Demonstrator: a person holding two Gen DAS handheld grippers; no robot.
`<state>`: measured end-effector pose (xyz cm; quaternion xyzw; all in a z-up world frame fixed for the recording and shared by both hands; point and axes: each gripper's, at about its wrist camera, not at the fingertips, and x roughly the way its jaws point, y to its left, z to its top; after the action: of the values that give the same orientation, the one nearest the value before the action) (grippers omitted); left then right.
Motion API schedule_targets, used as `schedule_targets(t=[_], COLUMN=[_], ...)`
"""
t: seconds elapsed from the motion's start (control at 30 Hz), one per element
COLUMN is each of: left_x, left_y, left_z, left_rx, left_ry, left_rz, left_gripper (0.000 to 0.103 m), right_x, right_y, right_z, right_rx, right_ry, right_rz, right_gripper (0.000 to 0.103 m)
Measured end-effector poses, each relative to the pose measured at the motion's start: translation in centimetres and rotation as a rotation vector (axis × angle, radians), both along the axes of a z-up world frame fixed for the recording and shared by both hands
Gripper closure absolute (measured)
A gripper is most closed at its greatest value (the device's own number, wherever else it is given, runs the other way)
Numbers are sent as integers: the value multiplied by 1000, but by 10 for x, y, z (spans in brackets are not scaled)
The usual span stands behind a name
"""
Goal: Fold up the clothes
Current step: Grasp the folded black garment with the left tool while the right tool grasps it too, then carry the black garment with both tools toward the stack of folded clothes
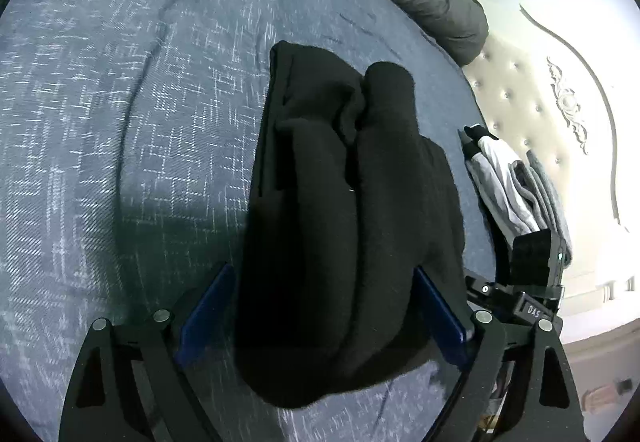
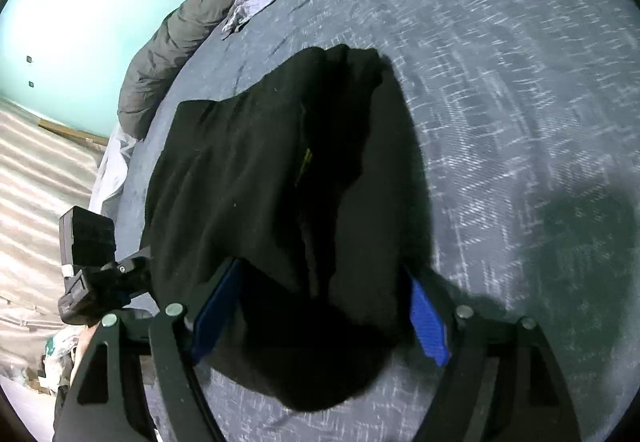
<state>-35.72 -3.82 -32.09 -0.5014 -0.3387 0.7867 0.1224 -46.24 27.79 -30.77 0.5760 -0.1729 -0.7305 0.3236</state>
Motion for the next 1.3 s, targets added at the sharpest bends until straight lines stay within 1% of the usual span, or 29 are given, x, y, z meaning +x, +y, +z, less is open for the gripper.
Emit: schedule_targets(t=[0.1,0.13,0.2,0.23,0.27,0.3,0.33,0.37,0.4,0.43,0.5,0.53,0.6,0.7,0.97,1.13,1.3], left_x=[-3,-4,-5,-6,-6,-7,-8,-9,-10,-11,-12,-12,-13,-11,-8,-10,-12], left_y=[0,0,3,5,7,9,11,14,17,19,20,20,21,23,28,41,67], left_z=[-5,-6,-7,-7,-6,-6,-5,-4,-2,0,5,8,14,23,57,85,124], left_rx=[16,21,24,24,24,25,25,16,1,-6,-17,-21,-34,-48,-54,-55,-70], left_ry=[17,20,29,34,40,45,51,55,60,64,72,76,87,109,165,201,242], left_rz=[-3,-7,-15,-19,-26,-32,-38,-41,-44,-49,-54,-57,-61,-57,-57,-55,-71], left_gripper=[10,10,10,11,12,20,24,26,30,32,39,40,44,47,47,47,47], right_x=[-1,-1,1,2,3,4,4,5,6,7,8,9,8,8,6,8,9], right_y=[-2,-3,-6,-8,-9,-11,-11,-11,-10,-10,-11,-11,-12,-11,-11,3,28], right_z=[-3,-3,-2,-1,0,2,4,5,7,8,15,19,24,36,76,106,144], right_rx=[-23,-36,-46,-46,-45,-43,-42,-46,-52,-56,-62,-64,-67,-69,-78,-85,-80], right_ry=[-6,-8,-4,5,14,26,38,48,58,72,107,122,138,155,219,260,303], right_rz=[8,11,17,18,20,20,18,12,5,3,9,13,17,25,39,40,38], right_gripper=[24,31,37,43,45,50,54,57,61,63,67,68,70,71,71,71,71])
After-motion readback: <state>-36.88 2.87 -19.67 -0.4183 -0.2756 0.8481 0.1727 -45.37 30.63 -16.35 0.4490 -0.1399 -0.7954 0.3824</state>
